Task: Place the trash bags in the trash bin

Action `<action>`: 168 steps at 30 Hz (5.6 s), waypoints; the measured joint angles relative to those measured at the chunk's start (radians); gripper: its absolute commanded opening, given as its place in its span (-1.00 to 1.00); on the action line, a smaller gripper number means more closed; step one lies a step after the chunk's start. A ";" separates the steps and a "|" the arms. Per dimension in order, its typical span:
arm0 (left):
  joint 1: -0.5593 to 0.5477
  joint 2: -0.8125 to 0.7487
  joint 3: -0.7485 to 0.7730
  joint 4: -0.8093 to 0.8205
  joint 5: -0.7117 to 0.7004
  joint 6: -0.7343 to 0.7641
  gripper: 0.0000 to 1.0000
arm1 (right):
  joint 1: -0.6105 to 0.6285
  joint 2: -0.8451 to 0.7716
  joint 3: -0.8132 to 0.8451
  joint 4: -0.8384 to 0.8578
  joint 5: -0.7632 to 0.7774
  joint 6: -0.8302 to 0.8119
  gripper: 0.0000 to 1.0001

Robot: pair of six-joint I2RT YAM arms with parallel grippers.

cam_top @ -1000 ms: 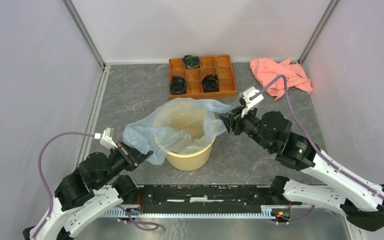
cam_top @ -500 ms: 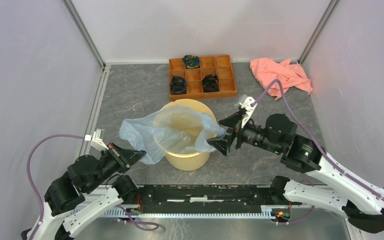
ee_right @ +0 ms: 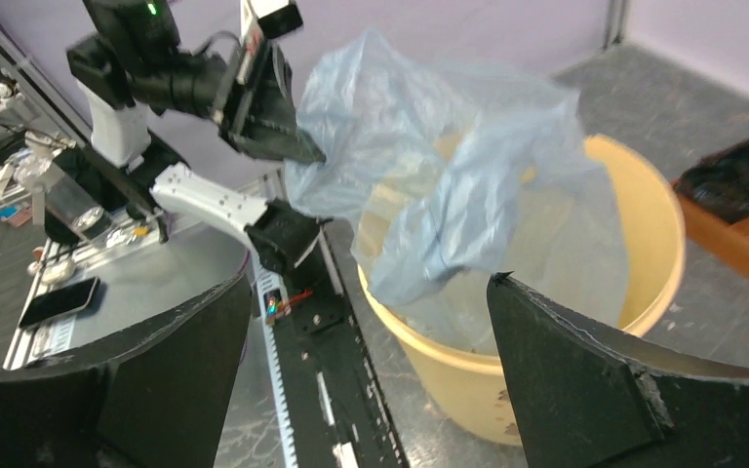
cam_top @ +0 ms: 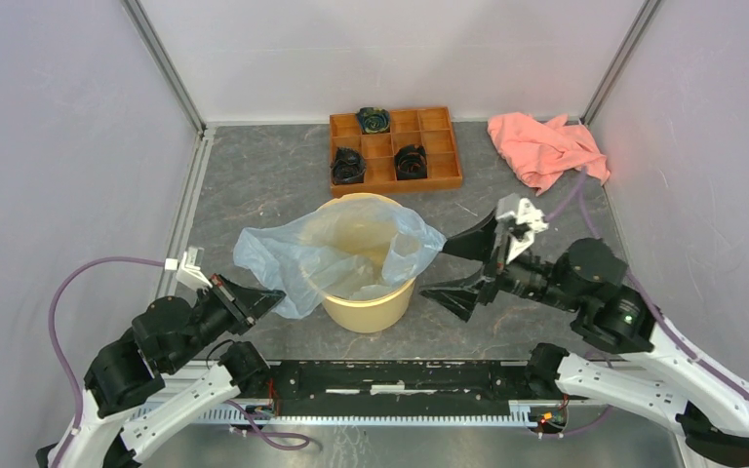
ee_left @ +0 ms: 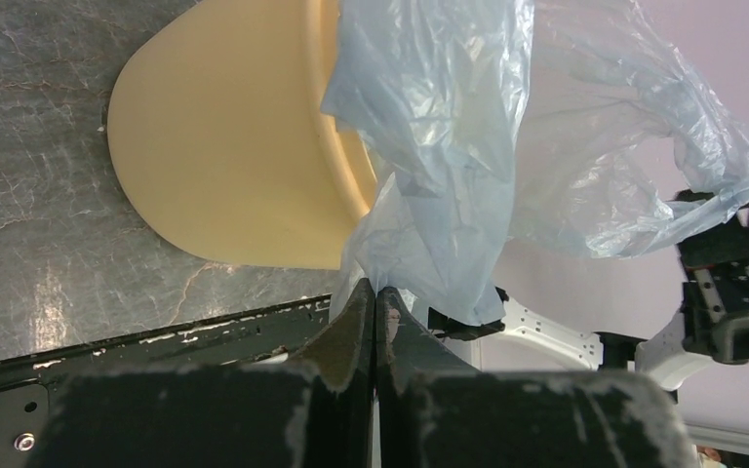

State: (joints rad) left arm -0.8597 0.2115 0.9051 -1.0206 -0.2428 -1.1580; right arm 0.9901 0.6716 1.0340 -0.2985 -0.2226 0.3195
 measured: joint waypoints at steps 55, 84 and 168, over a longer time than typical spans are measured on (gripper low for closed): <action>0.000 0.151 -0.053 -0.223 -0.113 -0.087 -0.96 | 0.306 0.005 -0.487 -0.035 0.796 0.025 -0.10; 0.000 -0.031 -0.089 -0.157 -0.175 -0.095 -0.64 | 0.324 0.249 0.238 -0.322 0.178 -0.247 0.96; -0.032 0.655 0.519 -0.267 -0.311 0.328 1.00 | -0.210 0.549 0.046 0.134 0.293 -0.484 -0.74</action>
State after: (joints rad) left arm -0.8921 0.8665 1.4242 -1.2881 -0.5541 -0.8295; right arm 0.7803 1.2205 1.0801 -0.1646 0.0704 -0.1642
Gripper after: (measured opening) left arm 0.994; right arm 0.116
